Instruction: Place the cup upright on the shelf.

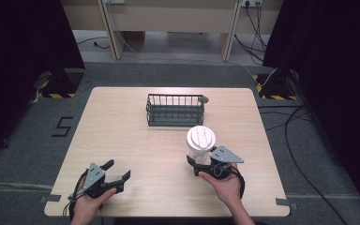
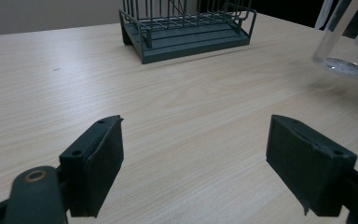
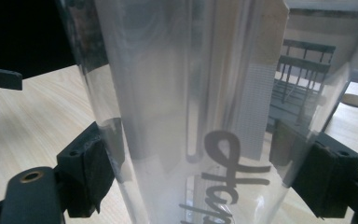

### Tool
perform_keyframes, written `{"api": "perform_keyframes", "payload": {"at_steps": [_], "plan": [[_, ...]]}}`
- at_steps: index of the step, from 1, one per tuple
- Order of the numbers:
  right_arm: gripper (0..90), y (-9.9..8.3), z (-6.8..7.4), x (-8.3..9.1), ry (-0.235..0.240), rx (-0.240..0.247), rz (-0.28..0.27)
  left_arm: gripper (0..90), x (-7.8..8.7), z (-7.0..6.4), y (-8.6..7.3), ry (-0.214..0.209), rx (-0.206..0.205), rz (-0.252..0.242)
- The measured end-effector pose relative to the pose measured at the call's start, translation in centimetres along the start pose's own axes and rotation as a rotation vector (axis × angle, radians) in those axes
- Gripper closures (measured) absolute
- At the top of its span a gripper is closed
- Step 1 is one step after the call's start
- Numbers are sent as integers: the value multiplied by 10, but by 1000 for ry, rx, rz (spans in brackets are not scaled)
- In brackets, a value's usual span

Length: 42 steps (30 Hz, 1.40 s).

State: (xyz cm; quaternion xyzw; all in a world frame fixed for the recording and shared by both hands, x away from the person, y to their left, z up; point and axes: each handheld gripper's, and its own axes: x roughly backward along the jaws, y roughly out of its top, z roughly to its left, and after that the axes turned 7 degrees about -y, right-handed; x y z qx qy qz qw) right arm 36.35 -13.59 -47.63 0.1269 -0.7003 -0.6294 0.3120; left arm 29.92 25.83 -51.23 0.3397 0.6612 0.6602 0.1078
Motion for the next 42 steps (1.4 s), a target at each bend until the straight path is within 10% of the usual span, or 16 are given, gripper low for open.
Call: {"api": "perform_keyframes", "payload": {"at_steps": [42], "plan": [[183,59,-15,-57,-67,8,-18,180,2,-1,0,-21,2,-7]]}}
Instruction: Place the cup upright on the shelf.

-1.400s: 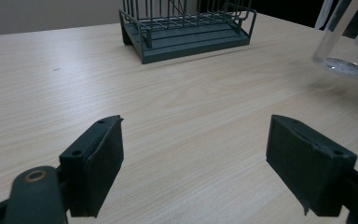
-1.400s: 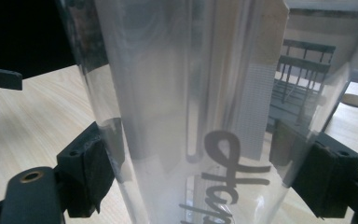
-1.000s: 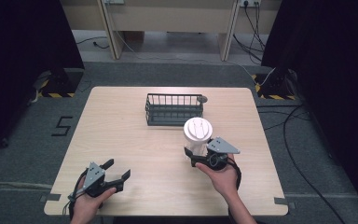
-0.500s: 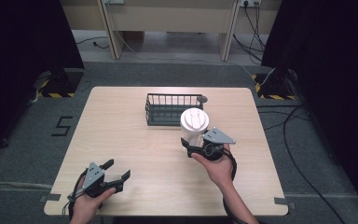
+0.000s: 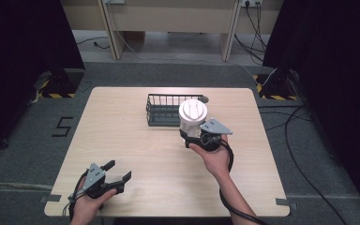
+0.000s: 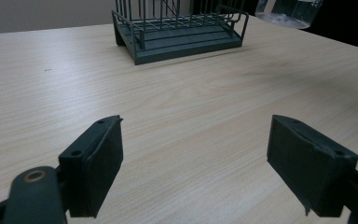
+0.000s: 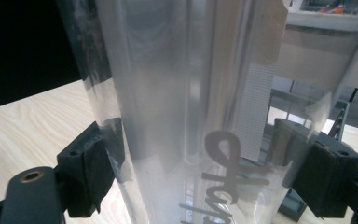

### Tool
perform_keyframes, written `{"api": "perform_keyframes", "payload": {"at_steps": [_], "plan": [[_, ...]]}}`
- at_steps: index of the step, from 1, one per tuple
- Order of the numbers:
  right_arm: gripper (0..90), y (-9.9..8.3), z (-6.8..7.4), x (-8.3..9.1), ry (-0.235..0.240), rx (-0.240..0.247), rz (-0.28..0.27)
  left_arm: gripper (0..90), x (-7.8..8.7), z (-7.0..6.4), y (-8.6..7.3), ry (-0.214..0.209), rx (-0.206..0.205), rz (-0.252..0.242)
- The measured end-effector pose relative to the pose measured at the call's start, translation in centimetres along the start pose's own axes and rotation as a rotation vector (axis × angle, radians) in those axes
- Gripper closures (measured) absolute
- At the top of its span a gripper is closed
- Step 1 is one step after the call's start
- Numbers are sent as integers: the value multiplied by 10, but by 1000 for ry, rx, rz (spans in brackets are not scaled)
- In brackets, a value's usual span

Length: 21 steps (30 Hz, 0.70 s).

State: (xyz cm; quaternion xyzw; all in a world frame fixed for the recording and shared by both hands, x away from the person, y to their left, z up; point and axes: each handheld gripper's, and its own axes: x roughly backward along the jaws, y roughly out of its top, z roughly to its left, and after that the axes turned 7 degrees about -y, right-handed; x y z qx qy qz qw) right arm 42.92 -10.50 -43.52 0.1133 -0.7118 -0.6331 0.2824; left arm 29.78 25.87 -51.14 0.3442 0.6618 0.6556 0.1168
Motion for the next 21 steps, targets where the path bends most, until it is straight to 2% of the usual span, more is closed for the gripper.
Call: {"api": "perform_keyframes", "payload": {"at_steps": [21], "plan": [[183,28,-13,-22,-42,-7,-4,180,-1,-1,0,-11,10,-3]]}}
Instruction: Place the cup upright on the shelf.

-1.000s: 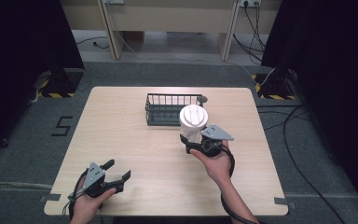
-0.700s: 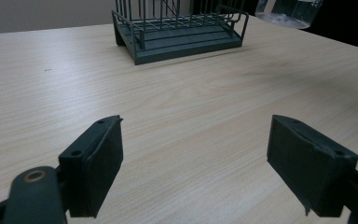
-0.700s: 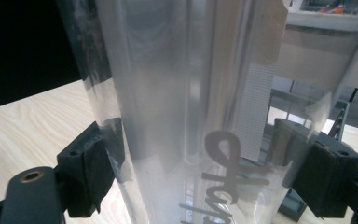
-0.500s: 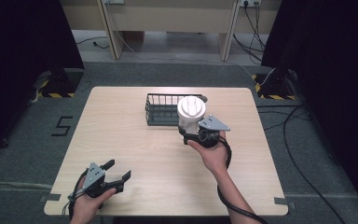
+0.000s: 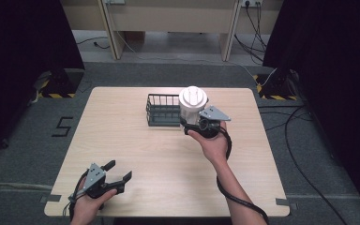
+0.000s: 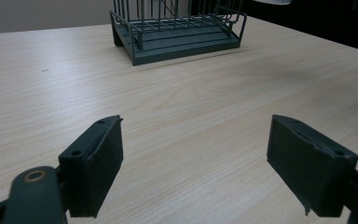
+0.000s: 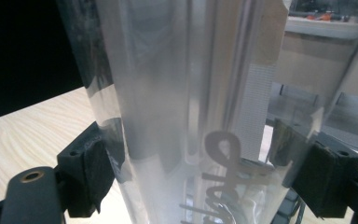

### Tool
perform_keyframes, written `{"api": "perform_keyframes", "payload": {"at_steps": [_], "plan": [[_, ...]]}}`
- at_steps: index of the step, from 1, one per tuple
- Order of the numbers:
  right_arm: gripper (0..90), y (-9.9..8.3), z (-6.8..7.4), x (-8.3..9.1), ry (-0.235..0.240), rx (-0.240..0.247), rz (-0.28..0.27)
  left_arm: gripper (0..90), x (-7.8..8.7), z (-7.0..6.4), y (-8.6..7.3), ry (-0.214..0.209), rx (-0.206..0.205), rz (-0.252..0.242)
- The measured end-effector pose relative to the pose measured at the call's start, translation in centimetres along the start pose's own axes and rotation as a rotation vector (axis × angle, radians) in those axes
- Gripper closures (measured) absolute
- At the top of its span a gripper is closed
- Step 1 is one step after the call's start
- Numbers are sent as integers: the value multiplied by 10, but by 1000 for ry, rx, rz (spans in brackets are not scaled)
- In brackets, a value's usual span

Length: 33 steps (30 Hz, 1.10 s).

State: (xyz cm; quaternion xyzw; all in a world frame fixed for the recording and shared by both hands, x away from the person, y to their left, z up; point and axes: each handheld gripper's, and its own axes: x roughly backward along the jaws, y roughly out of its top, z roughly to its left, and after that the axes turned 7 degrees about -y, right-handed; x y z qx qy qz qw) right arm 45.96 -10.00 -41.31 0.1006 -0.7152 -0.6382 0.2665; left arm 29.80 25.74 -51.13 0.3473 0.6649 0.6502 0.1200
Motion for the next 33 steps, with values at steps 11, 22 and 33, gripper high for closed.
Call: {"api": "perform_keyframes", "payload": {"at_steps": [11,22,33], "plan": [[183,10,-3,-9,-13,-4,-2,180,0,0,0,-1,1,0],[183,23,-5,-18,-23,-7,-3,180,0,0,0,0,2,-2],[184,31,-7,-26,-32,-4,2,180,0,0,0,-1,2,-3]]}}
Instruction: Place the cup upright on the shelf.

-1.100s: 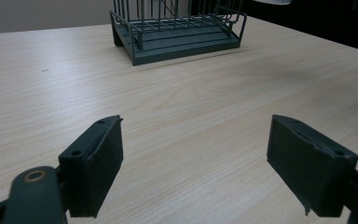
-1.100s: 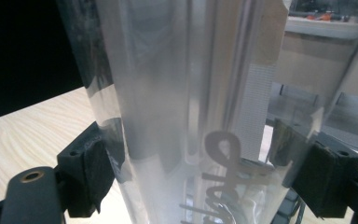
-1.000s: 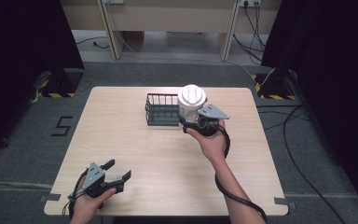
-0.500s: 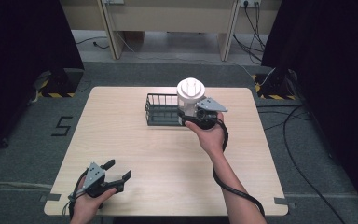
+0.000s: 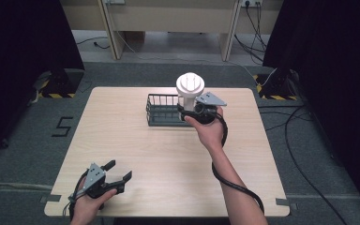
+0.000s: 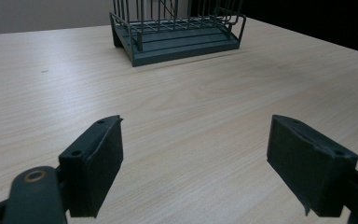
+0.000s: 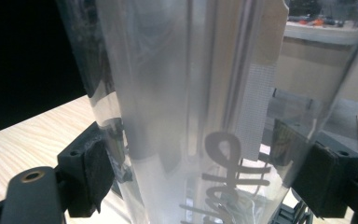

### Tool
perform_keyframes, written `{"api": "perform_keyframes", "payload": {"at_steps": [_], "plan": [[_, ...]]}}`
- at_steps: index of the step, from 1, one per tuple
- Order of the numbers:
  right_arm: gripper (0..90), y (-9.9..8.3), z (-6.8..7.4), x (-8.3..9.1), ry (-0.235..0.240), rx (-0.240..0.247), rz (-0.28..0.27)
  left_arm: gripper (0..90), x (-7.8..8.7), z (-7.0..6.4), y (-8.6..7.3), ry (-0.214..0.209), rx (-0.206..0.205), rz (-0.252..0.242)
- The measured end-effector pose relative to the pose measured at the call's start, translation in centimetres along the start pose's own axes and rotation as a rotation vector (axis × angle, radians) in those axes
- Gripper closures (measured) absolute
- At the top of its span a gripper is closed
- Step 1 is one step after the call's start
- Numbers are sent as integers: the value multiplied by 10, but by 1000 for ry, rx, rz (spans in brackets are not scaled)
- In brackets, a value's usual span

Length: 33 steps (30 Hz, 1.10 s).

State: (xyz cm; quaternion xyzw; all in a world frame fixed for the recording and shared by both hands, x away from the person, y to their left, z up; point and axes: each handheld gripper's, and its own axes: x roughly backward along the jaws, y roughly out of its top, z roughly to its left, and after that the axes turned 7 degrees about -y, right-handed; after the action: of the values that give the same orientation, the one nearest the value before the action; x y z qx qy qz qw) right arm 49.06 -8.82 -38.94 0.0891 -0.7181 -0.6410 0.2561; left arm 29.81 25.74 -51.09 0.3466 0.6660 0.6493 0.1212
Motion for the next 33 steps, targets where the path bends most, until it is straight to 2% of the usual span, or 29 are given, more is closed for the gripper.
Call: {"api": "perform_keyframes", "payload": {"at_steps": [19,33], "plan": [[184,19,-5,-21,-14,-5,0,180,0,0,0,-3,5,-2],[184,24,-5,-41,-27,-22,13,180,1,1,0,-5,4,-3]]}}
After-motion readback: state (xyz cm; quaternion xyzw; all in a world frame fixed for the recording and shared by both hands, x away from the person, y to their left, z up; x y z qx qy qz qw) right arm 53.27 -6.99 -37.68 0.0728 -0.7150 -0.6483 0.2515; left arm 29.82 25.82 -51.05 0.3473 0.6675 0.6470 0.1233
